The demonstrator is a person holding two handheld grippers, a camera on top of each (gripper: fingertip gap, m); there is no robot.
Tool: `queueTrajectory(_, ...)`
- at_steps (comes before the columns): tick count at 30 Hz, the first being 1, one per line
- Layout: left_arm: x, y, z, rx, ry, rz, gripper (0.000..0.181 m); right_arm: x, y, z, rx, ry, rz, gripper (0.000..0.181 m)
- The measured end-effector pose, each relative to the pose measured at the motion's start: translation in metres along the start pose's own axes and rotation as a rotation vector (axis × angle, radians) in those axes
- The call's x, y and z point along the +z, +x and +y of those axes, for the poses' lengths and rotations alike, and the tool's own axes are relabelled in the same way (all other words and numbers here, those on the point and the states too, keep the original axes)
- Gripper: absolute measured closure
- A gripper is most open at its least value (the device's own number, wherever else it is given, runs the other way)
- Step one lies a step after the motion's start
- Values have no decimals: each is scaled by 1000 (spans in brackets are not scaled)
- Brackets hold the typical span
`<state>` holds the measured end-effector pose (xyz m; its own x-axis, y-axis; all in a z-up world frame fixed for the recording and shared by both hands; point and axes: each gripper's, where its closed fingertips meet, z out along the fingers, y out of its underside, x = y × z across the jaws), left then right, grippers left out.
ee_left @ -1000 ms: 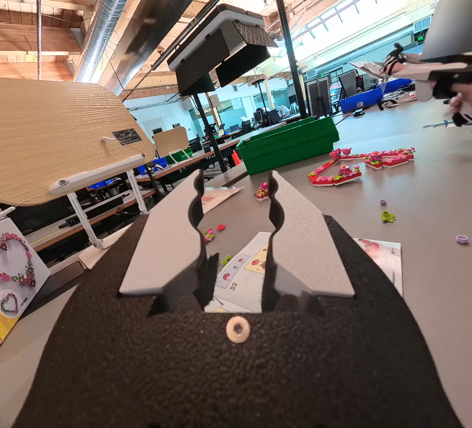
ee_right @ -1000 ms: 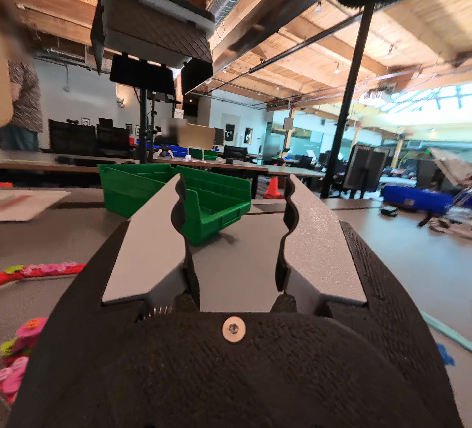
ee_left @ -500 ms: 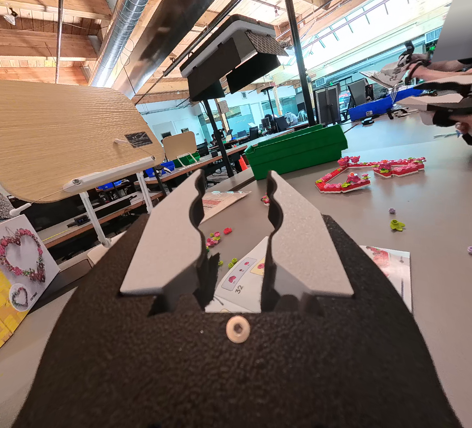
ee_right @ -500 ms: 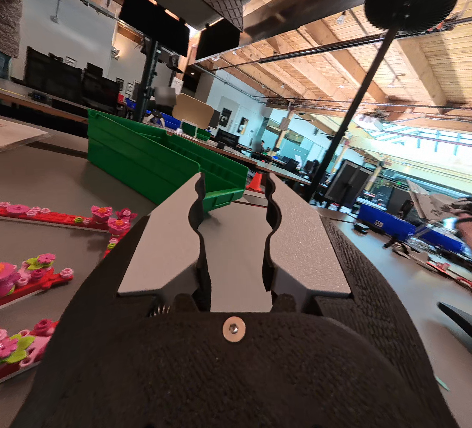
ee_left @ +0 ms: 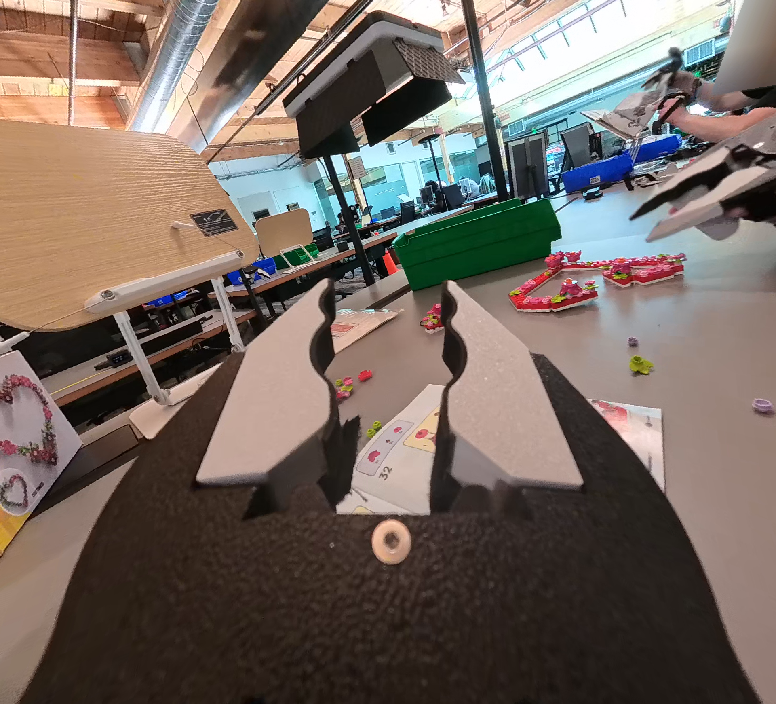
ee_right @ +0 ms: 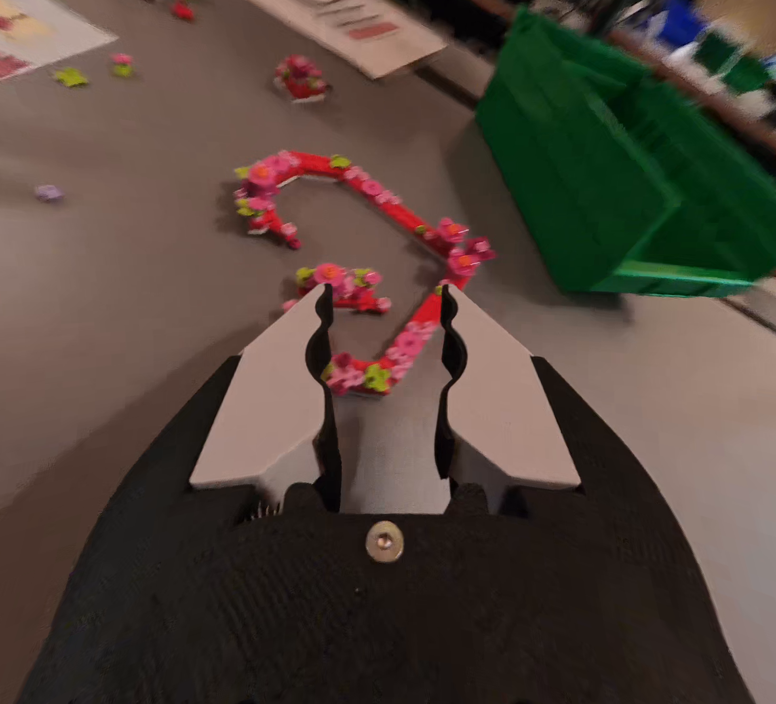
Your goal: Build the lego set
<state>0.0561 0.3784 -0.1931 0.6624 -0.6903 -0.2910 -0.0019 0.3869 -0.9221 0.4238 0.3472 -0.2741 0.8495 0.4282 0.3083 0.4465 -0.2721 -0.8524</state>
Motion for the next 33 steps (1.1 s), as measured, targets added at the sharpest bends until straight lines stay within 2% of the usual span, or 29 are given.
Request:
queueTrajectory(2, -1, -2, 0, 6, 3, -16, 134, -8, 34, -13, 19, 135, 204, 130)
queueTrajectory(6, -2, -5, -1, 22, 6, -40, 133, -45, 87, -24, 93, 405, 566, 139)
queueTrajectory(8, -2, -5, 0, 27, 4, -43, 133, -57, 96, -22, 46, 432, 679, 142)
queueTrajectory(11, -1, -6, 1, 26, 0, -50, 133, -64, 93, -27, -78, 397, 803, 150)
queueTrajectory(15, -3, -10, 1, 19, 3, -68, 134, -58, 86, -31, -241, 334, 835, 154)
queueTrajectory(21, -4, -14, -1, -4, 13, -79, 133, -55, 86, -32, -246, 342, 818, 156)
queueTrajectory(33, -8, -27, -1, -93, 27, -104, 132, -39, 84, -33, -372, 254, 824, 158)
